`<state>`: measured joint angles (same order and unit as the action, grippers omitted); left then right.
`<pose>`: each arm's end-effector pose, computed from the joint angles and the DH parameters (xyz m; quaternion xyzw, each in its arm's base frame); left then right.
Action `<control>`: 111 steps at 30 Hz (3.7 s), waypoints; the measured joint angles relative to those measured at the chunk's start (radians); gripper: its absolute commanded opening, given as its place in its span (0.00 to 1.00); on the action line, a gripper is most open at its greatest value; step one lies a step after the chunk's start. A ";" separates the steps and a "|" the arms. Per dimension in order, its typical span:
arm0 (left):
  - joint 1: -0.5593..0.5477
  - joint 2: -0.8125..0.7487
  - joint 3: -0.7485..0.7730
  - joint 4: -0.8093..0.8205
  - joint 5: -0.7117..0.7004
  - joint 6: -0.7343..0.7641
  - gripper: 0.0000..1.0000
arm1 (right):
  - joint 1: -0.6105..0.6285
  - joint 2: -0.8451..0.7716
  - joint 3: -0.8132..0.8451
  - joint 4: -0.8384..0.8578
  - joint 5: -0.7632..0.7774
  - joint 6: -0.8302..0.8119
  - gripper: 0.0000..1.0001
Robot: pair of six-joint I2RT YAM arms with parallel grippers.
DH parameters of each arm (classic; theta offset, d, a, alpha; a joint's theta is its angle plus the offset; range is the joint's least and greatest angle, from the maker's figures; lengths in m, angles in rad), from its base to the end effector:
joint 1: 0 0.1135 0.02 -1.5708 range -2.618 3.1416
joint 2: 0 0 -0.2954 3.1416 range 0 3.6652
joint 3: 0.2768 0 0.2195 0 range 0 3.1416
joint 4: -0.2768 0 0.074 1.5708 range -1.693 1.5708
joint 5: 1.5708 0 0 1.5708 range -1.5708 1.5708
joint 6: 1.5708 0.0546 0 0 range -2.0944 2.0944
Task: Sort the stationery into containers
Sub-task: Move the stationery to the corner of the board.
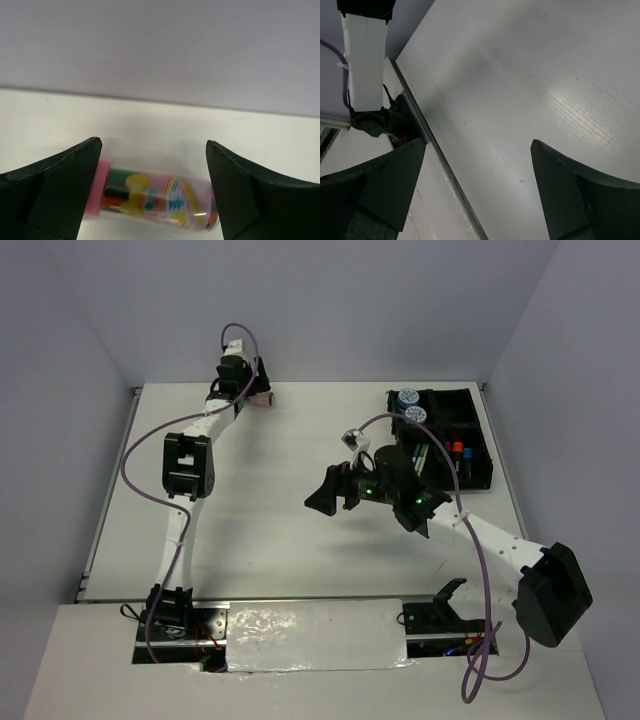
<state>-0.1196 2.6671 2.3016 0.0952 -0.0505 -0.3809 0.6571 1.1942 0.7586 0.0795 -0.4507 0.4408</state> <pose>0.6211 -0.0719 0.1947 -0.1188 0.7869 -0.1304 0.5913 0.1783 0.1676 0.3106 -0.2132 0.7820 0.4468 0.3788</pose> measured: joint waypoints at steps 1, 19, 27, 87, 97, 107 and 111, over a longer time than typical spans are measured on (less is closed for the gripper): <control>0.000 -0.024 -0.023 -0.033 -0.002 -0.011 0.96 | 0.001 -0.012 0.000 -0.002 0.005 -0.003 0.94; -0.265 -0.900 -0.613 -0.799 -0.727 -0.707 0.99 | 0.037 0.278 0.069 -0.045 0.074 -0.042 0.96; -0.142 -1.322 -1.209 -1.062 -0.713 -0.943 0.95 | 0.072 0.322 0.159 -0.058 0.041 -0.042 0.96; 0.451 -0.961 -1.213 -1.208 -1.015 -1.020 0.99 | 0.119 0.302 0.088 0.211 -0.151 0.170 0.98; 0.467 -0.680 -0.993 -1.374 -1.085 -1.192 0.99 | 0.131 0.237 0.083 0.280 -0.196 0.182 0.99; 0.584 -0.589 -0.897 -1.334 -1.151 -1.036 0.99 | 0.131 0.239 0.083 0.296 -0.216 0.190 0.99; 0.582 -0.589 -0.925 -1.237 -1.186 -0.897 0.99 | 0.131 0.248 0.083 0.296 -0.216 0.189 0.99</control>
<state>0.4622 2.0781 1.3762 -1.1419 -1.2369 -1.2781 0.7879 1.4425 0.8413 0.3752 -0.6666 0.6300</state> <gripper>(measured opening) 0.993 0.988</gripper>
